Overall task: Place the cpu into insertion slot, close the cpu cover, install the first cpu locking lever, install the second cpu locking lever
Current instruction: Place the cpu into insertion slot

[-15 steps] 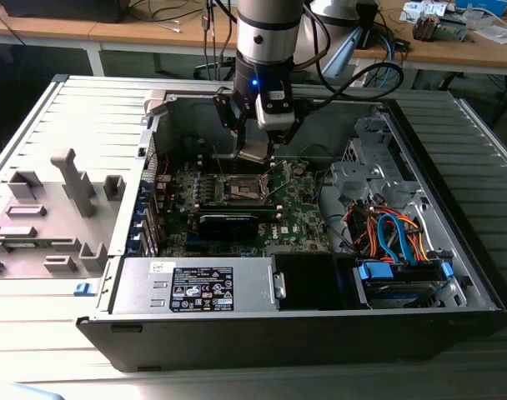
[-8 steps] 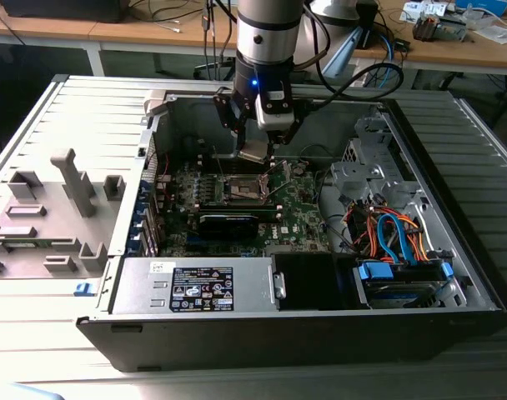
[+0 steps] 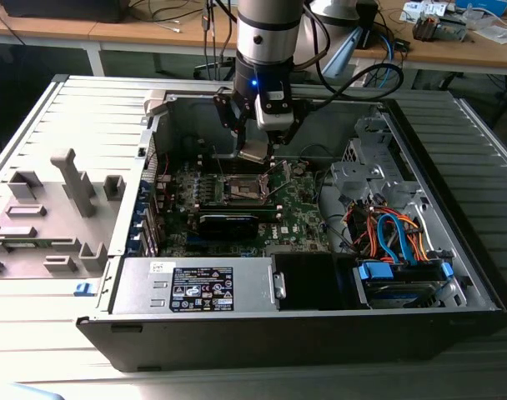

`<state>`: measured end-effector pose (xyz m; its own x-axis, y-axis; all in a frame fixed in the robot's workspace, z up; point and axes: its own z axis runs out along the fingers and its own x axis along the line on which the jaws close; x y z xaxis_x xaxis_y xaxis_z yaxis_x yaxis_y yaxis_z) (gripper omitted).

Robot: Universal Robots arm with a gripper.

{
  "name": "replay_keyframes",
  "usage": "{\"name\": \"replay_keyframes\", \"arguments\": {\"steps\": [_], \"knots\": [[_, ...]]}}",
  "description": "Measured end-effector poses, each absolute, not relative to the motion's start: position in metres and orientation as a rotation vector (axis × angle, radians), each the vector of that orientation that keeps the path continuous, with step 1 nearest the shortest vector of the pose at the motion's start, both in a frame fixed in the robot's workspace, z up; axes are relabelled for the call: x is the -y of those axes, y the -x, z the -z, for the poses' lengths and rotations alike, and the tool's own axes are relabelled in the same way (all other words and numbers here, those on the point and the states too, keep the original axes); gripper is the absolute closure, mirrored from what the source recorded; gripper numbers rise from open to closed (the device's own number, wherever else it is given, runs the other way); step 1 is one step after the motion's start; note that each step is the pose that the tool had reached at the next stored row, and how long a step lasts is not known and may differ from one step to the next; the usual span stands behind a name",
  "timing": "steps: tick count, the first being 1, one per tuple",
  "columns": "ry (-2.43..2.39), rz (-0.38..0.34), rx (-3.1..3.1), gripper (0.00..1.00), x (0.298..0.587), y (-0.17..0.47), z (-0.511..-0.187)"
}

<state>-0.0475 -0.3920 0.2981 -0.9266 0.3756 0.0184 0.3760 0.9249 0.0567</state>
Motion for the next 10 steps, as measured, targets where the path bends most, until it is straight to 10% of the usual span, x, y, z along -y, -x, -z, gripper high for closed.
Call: {"name": "replay_keyframes", "arguments": {"steps": [10], "knots": [[0.615, 0.093, 3.072, 0.45, 0.3920, 0.0475, -0.2979]]}}
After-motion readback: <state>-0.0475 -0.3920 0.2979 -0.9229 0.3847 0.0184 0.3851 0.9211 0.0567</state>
